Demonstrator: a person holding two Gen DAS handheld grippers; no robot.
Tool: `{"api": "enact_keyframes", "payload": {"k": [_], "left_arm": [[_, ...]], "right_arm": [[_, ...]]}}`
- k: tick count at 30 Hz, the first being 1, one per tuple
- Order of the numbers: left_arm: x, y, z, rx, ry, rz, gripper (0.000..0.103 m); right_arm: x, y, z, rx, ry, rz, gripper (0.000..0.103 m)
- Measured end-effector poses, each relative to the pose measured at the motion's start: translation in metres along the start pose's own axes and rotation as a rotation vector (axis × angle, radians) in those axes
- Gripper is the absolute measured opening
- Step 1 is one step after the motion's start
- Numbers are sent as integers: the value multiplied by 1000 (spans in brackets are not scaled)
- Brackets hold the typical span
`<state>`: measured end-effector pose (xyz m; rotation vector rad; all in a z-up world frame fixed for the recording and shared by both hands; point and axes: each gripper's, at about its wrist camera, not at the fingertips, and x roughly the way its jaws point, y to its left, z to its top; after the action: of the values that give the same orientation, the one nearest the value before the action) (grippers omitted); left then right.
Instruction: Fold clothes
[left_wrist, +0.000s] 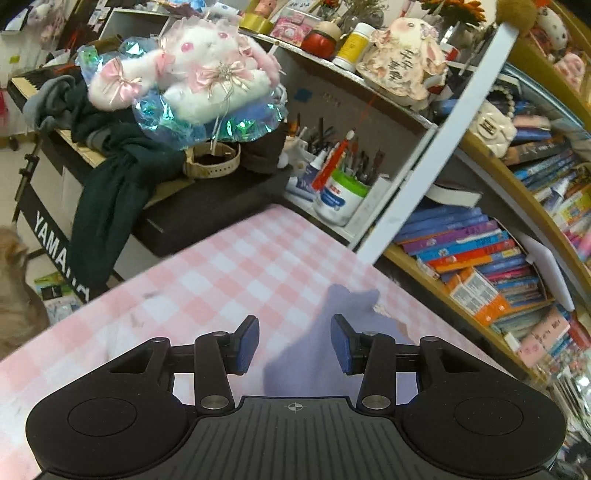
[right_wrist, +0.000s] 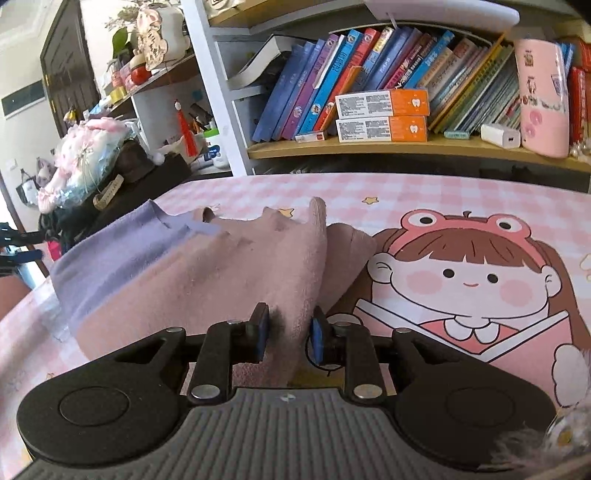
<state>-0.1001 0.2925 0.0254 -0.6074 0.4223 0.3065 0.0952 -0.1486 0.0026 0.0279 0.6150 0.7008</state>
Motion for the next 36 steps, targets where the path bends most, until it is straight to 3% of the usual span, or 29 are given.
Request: {"api": "enact_keyframes", "payload": {"k": [7, 19, 22, 29, 34, 36], "left_arm": [[-2, 2, -27, -98, 86, -23, 42], [20, 11, -50, -348, 114, -69, 42], [26, 9, -54, -386, 114, -70, 42], [35, 14, -59, -492, 73, -64, 42], [37, 13, -61, -520, 43, -44, 37], [38, 12, -62, -521, 35, -29, 28]], "right_arm": [[2, -3, 2, -4, -13, -6, 22], [9, -17, 9, 60, -25, -12, 21], [9, -18, 9, 60, -24, -12, 26], [-5, -10, 13, -118, -62, 8, 42], [-4, -2, 9, -276, -29, 62, 40], [-4, 2, 7, -339, -16, 83, 39]]}}
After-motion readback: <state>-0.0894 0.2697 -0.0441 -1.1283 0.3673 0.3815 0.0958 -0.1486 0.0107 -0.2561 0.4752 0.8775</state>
